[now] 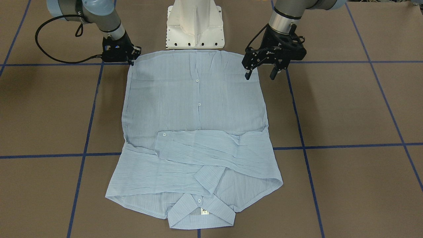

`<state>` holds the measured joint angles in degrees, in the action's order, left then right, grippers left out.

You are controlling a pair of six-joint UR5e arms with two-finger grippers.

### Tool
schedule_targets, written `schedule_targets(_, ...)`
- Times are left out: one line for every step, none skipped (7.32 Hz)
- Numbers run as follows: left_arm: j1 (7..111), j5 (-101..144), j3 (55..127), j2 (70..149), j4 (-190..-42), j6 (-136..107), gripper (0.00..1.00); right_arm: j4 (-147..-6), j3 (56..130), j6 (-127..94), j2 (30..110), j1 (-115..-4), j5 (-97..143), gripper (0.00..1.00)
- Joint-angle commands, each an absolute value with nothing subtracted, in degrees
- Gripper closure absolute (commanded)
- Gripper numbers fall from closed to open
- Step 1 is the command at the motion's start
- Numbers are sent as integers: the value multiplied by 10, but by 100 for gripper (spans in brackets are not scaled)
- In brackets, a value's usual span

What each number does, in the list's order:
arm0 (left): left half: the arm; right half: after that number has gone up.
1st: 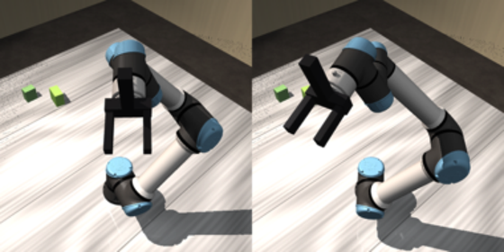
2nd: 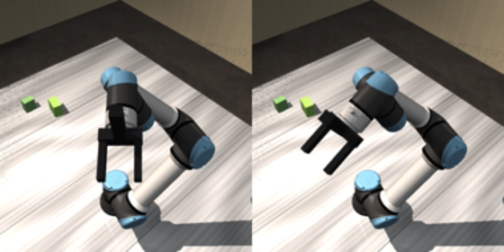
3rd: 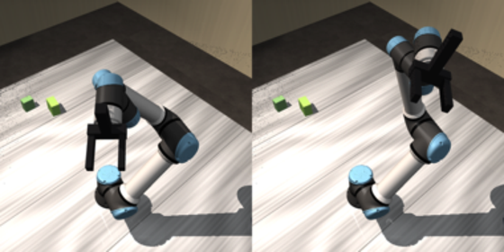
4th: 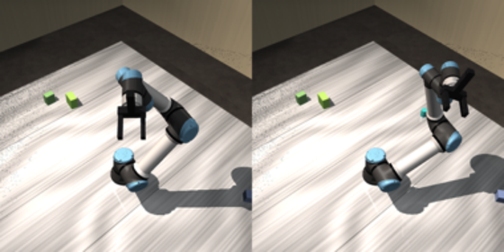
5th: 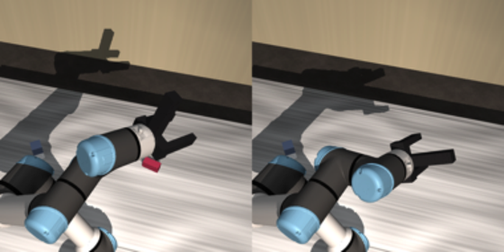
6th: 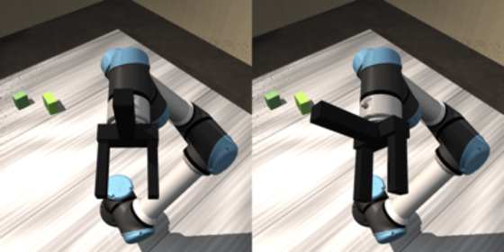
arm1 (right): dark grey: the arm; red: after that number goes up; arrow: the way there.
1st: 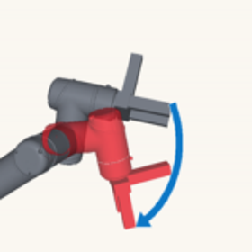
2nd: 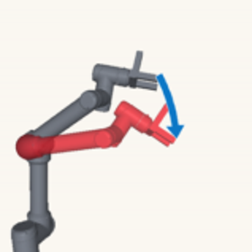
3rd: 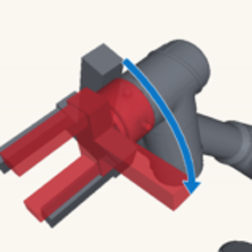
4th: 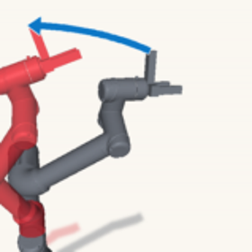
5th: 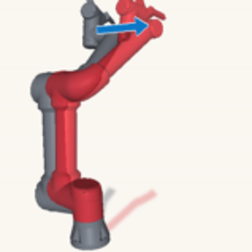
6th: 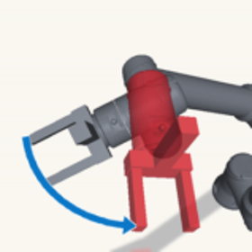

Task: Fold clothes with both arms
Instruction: 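Move the left gripper to its nearest hem corner while the right gripper holds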

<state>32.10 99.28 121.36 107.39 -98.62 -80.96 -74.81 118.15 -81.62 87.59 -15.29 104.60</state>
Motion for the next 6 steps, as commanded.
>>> schedule_targets(248, 970, 1215, 1039, -987, -889, 1, -747, 1193, -824, 875, -155, 1046, 100)
schedule_targets(208, 939, 1215, 1023, -987, -913, 1, -747, 1204, -824, 876, -158, 1047, 100)
schedule_targets(180, 939, 1215, 1014, -984, -936, 1, -747, 1212, -824, 879, -160, 1046, 100)
schedule_targets(149, 938, 1213, 999, -984, -956, 1, -747, 1213, -824, 878, -160, 1046, 100)
schedule_targets(133, 940, 1213, 998, -982, -958, 1, -747, 1214, -824, 879, -161, 1046, 100)
schedule_targets(118, 940, 1212, 997, -979, -961, 4, -747, 1214, -824, 877, -161, 1047, 100)
